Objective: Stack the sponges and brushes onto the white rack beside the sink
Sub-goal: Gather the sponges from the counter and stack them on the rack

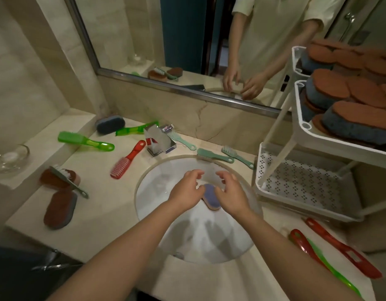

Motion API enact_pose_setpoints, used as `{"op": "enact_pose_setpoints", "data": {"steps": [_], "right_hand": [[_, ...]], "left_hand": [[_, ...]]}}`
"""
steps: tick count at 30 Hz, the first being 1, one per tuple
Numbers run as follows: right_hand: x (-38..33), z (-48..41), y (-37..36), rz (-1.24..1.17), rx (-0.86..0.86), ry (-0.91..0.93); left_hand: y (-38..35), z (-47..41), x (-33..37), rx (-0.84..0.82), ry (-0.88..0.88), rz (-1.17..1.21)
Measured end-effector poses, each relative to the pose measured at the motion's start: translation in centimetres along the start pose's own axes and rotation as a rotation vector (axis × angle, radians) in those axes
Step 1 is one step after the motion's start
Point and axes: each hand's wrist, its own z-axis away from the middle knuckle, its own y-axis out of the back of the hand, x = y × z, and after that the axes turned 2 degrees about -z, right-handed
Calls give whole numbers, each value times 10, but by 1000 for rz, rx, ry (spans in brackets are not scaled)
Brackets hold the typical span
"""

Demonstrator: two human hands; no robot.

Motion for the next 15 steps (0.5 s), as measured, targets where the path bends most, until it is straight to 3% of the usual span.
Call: {"op": "enact_pose_setpoints", "data": {"steps": [15], "right_hand": [[65,-71,-59,133,-264,-366]], "left_hand": [[-56,-75,-76,-351,361,201]]}}
